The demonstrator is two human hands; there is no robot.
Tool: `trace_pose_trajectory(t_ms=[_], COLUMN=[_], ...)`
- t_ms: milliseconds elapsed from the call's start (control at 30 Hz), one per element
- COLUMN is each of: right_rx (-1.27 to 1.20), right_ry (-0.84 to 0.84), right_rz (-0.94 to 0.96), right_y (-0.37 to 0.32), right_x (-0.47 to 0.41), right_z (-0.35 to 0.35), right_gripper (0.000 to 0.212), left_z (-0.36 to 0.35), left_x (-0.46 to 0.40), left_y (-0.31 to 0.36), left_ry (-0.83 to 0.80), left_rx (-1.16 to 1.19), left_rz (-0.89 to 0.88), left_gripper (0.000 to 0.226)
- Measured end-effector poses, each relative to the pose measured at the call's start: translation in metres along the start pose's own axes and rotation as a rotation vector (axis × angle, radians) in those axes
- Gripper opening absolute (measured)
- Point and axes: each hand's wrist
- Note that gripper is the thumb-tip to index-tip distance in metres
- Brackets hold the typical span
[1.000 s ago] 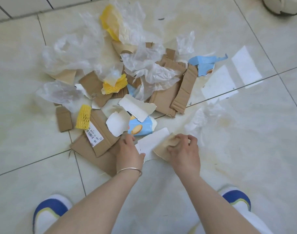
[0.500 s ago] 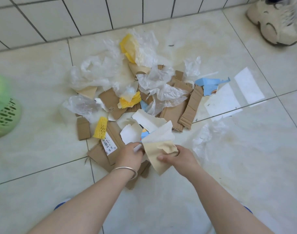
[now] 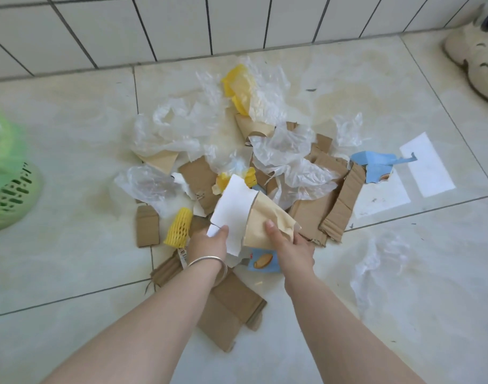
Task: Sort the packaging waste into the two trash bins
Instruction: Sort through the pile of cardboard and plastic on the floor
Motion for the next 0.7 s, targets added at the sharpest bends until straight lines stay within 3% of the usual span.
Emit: trace_pose_trajectory(t_ms=[167, 300, 533, 700], right_rx=[0.023, -0.084, -0.142, -0.204], right_ry=[0.037, -0.011, -0.026, -0.018], right_rz=[0.0, -0.033, -0.017, 0.082], right_y=[0.005, 0.01, 0.0, -0.033], right_x=[-0.002, -0.003, 0.035, 0.098], right_z=[-0.011, -0.003, 0.009, 0.019], right_gripper=[0.076, 0.024, 0.017, 0.026], left_z=[-0.007, -0.004, 0.018, 0.059], left_x=[0.0, 0.001, 0.019, 0.063], left_y=[-0.006, -0.01, 0.006, 0.046], left_ry=[-0.021, -0.054, -0.072, -0.103], left_rx=[-0.07, -0.034, 0.038, 0.108], left_rz=[-0.022, -0.021, -0.021, -0.052], left_gripper=[0.023, 0.023, 0.021, 0.013])
Point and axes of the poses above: each hand's wrist, its own x-axis away from the middle knuckle, its own z-axis out of the back of the hand, y = z × x, and after that the axes turned 9 degrees about x, right-handed
